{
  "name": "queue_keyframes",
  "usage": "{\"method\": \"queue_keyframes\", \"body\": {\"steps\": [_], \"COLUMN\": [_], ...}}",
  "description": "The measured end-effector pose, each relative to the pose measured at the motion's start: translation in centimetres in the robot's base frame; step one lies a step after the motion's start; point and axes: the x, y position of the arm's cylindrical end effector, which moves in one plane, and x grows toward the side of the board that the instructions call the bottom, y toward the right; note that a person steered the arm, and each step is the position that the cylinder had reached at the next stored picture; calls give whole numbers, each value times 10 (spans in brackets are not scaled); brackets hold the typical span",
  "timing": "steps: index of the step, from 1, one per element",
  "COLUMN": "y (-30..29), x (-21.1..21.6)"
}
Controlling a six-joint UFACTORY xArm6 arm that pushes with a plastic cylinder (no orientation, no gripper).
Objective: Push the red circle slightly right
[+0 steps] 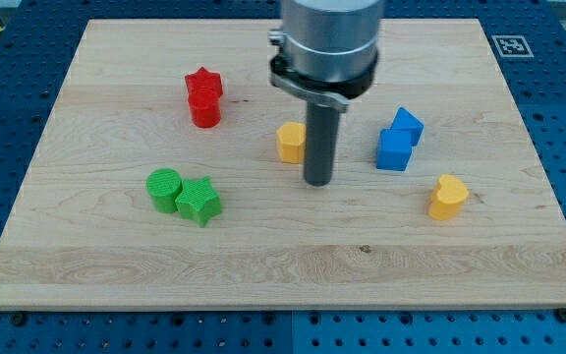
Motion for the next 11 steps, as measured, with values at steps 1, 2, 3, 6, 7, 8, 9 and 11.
{"method": "queue_keyframes", "body": {"steps": [1, 2, 3, 6, 7, 8, 9, 11], "y": [0, -1, -5, -71, -100, -120, -129, -41], "x": [-32, -45, -43, -37, -38, -38, -38, 23]}}
